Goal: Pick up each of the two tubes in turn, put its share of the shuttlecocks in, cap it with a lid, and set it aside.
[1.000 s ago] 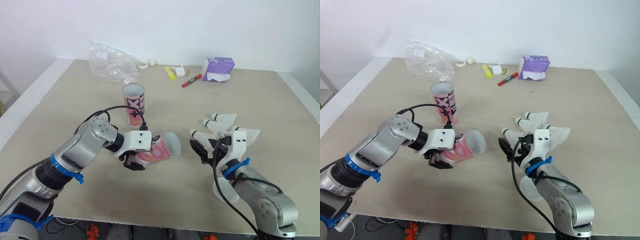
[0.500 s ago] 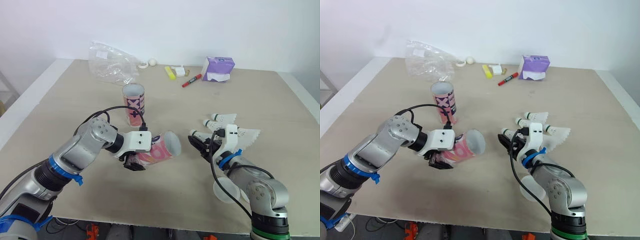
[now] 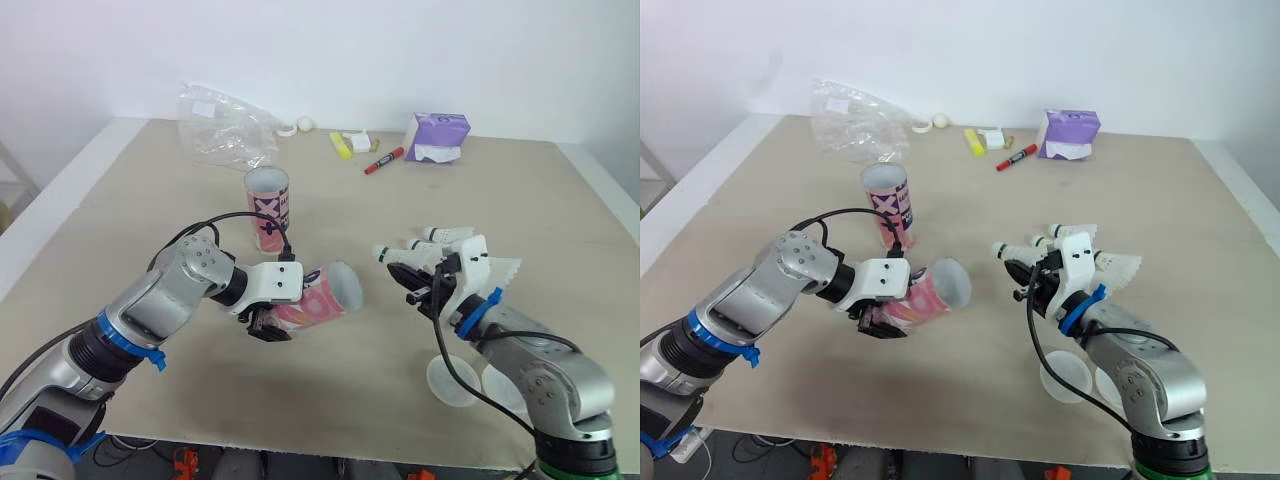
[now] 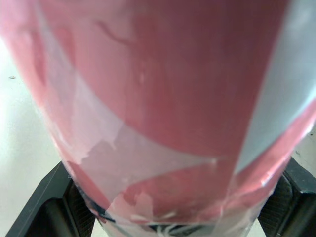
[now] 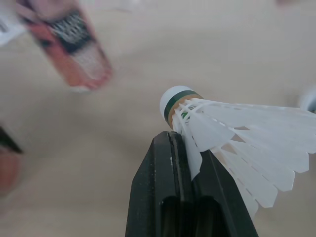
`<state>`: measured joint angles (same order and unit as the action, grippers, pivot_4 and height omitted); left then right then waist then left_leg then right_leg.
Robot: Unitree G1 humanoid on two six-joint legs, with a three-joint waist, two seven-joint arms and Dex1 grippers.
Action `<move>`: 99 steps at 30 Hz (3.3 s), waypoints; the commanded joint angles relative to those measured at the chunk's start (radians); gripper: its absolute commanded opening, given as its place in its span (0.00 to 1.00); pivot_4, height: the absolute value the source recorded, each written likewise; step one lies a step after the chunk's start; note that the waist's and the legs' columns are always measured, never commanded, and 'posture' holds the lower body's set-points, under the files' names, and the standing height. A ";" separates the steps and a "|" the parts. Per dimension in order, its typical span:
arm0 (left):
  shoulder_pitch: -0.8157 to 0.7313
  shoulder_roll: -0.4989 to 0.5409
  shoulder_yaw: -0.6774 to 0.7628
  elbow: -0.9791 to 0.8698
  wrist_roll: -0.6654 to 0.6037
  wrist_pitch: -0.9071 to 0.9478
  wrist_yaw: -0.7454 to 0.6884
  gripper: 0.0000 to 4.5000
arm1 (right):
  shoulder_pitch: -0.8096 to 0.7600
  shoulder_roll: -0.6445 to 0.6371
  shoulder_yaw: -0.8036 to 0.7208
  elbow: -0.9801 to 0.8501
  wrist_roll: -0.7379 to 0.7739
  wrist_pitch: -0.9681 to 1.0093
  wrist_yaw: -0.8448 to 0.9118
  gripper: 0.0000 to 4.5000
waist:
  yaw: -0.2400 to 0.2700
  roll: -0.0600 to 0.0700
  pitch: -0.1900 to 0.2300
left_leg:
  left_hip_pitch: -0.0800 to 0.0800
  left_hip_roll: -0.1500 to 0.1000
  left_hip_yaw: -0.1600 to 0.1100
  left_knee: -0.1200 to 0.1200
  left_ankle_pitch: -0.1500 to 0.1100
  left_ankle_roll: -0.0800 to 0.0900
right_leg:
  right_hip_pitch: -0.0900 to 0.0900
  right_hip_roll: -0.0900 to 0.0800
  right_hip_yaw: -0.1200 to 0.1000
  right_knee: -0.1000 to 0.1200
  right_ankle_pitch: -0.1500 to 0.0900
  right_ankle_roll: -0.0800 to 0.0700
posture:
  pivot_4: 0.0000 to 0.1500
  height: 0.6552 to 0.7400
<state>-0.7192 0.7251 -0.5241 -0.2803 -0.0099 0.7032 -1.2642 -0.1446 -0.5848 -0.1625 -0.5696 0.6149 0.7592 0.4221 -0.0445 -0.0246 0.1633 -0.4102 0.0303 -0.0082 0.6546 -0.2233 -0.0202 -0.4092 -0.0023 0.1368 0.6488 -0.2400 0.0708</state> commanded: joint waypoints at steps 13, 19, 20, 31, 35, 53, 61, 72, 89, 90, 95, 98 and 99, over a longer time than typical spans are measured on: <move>-0.019 -0.023 -0.011 0.063 0.017 -0.033 0.008 0.84 | -0.052 -0.364 0.048 -0.151 -0.280 -0.620 0.559 0.01 | -0.001 0.000 0.001 | 0.003 -0.002 0.000 0.003 0.001 0.001 | 0.004 -0.003 -0.002 -0.001 0.001 0.002 | 1.00 1.00; -0.011 -0.020 -0.008 0.046 0.016 -0.023 0.008 0.84 | -0.156 -0.365 0.170 -0.092 -0.400 -0.673 0.574 0.01 | 0.001 0.000 0.001 | 0.001 -0.002 -0.001 0.003 0.001 0.001 | 0.004 -0.003 -0.002 -0.001 0.001 0.001 | 1.00 1.00; -0.009 -0.018 -0.007 0.042 0.016 -0.020 0.009 0.84 | -0.171 -0.365 0.180 -0.077 -0.414 -0.683 0.577 0.01 | 0.001 0.000 0.002 | 0.001 -0.002 -0.001 0.003 0.001 0.001 | 0.004 -0.003 -0.002 -0.001 0.000 0.001 | 1.00 1.00; -0.007 -0.020 -0.006 0.040 0.014 -0.013 0.014 0.84 | -0.257 -0.352 0.247 -0.081 -0.423 -0.693 0.631 0.25 | 0.001 0.000 0.002 | 0.001 -0.002 -0.001 0.002 0.001 0.001 | 0.004 -0.003 -0.003 0.000 0.000 0.001 | 1.00 1.00; -0.007 -0.020 -0.006 0.043 0.014 -0.019 0.013 0.84 | -0.226 -0.348 0.194 -0.110 -0.346 -0.642 0.619 0.55 | 0.002 0.000 0.002 | 0.001 -0.002 -0.001 0.002 0.001 0.001 | 0.004 -0.003 -0.003 -0.001 0.000 0.001 | 1.00 1.00; -0.002 -0.030 -0.013 0.064 0.018 -0.051 0.006 0.84 | 0.198 -0.072 -0.345 0.118 -0.120 -0.209 0.052 1.00 | 0.005 0.002 0.000 | 0.003 -0.003 -0.002 0.002 0.002 0.003 | 0.005 -0.004 -0.003 0.000 0.001 0.001 | 1.00 1.00; 0.000 -0.032 -0.009 0.069 0.022 -0.053 0.010 0.84 | 0.267 0.003 -0.372 0.069 -0.038 -0.047 -0.034 1.00 | 0.006 0.002 0.000 | 0.002 -0.004 -0.003 0.001 0.003 0.003 | 0.006 -0.004 -0.003 0.000 0.000 0.001 | 1.00 1.00; 0.000 -0.027 -0.008 0.064 0.023 -0.044 0.010 0.84 | 0.301 0.047 -0.359 0.047 0.006 -0.010 -0.047 1.00 | 0.003 0.003 0.000 | 0.002 -0.004 -0.003 0.001 0.003 0.003 | 0.006 -0.004 -0.003 0.000 0.000 0.001 | 1.00 1.00; -0.003 -0.023 -0.004 0.065 0.023 -0.036 0.009 0.84 | 0.089 0.119 -0.305 0.221 0.072 0.056 -0.113 1.00 | 0.001 0.004 0.000 | 0.002 -0.004 -0.003 0.001 0.003 0.003 | 0.006 -0.004 -0.003 0.000 0.000 0.001 | 1.00 1.00; -0.002 -0.022 -0.004 0.066 0.023 -0.035 0.009 0.84 | 0.073 0.120 -0.304 0.236 0.073 0.062 -0.119 1.00 | 0.000 0.004 0.000 | 0.002 -0.004 -0.003 0.001 0.003 0.003 | 0.006 -0.004 -0.003 0.000 0.001 0.001 | 1.00 1.00; 0.000 -0.023 -0.003 0.064 0.023 -0.032 0.012 0.84 | 0.024 0.115 -0.288 0.295 0.064 0.082 -0.127 0.82 | 0.000 0.004 0.000 | 0.002 -0.004 -0.004 0.000 0.003 0.003 | 0.006 -0.004 -0.003 0.000 0.000 0.001 | 1.00 1.00; 0.004 -0.021 -0.002 0.060 0.023 -0.029 0.014 0.84 | 0.015 0.109 -0.282 0.316 0.058 0.086 -0.130 0.54 | 0.000 0.004 0.000 | 0.002 -0.004 -0.004 0.000 0.003 0.003 | 0.006 -0.004 -0.003 0.000 0.000 0.001 | 1.00 1.00; 0.005 -0.021 -0.001 0.059 0.023 -0.027 0.015 0.84 | 0.013 0.106 -0.282 0.323 0.056 0.085 -0.126 0.41 | 0.000 0.004 0.000 | 0.002 -0.004 -0.004 0.001 0.003 0.003 | 0.006 -0.004 -0.003 0.000 0.000 0.001 | 1.00 1.00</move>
<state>-0.7267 0.6951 -0.5236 -0.2256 -0.0018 0.6638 -1.2719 -0.1195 -0.4641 -0.4339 -0.2396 0.6681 0.8507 0.2957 -0.0446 -0.0207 0.1633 -0.4083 0.0267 -0.0119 0.6551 -0.2206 -0.0170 -0.4037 -0.0059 0.1337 0.6484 -0.2396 0.0720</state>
